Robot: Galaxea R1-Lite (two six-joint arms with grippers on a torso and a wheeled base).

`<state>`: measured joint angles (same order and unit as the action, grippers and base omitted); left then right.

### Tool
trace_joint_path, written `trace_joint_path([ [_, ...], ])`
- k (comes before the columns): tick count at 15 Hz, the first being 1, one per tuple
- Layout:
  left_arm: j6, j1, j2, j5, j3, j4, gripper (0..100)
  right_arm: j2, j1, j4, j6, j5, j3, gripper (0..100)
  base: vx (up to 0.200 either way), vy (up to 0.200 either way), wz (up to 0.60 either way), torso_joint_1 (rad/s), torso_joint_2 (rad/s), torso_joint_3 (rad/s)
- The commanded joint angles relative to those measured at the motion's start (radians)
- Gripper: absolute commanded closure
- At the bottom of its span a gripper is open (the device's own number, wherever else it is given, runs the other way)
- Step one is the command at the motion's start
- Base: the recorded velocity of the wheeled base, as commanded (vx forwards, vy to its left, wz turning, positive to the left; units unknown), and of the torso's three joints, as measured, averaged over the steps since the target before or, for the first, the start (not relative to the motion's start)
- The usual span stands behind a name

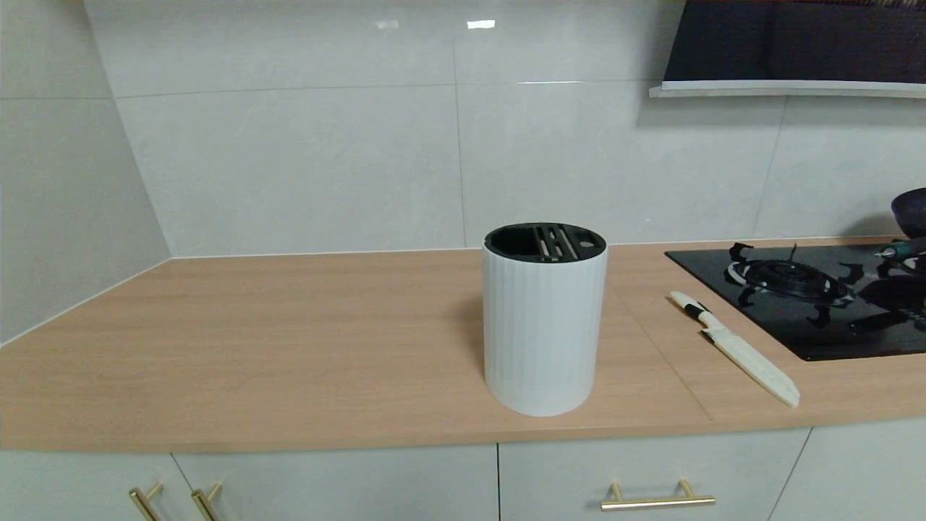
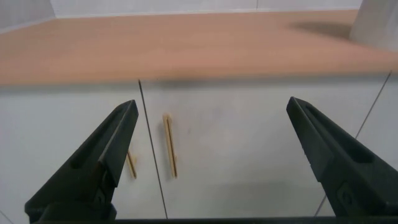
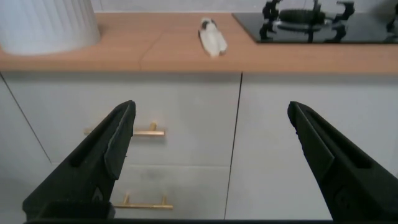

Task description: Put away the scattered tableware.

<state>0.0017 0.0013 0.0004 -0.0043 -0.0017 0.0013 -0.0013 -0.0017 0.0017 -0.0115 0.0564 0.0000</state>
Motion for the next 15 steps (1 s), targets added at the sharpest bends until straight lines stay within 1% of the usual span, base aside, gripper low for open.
trace_joint_path([
  [1,0.000,0.000,0.000,0.000,0.000,0.000,0,0.001,0.000,0.000,-0.001,0.002,0.000,0,0.000,0.000,0.00,0.217,-0.50,-0.281],
  [9,0.000,0.000,0.000,0.000,0.000,0.000,0,0.001,0.000,0.000,-0.001,0.000,0.000,0,0.000,0.000,0.00,0.237,-0.52,-0.279],
  [15,0.000,0.000,0.000,0.000,0.000,0.000,0,0.001,0.000,0.000,-0.001,0.000,0.000,0,0.000,0.000,0.00,0.265,-0.58,-0.304],
])
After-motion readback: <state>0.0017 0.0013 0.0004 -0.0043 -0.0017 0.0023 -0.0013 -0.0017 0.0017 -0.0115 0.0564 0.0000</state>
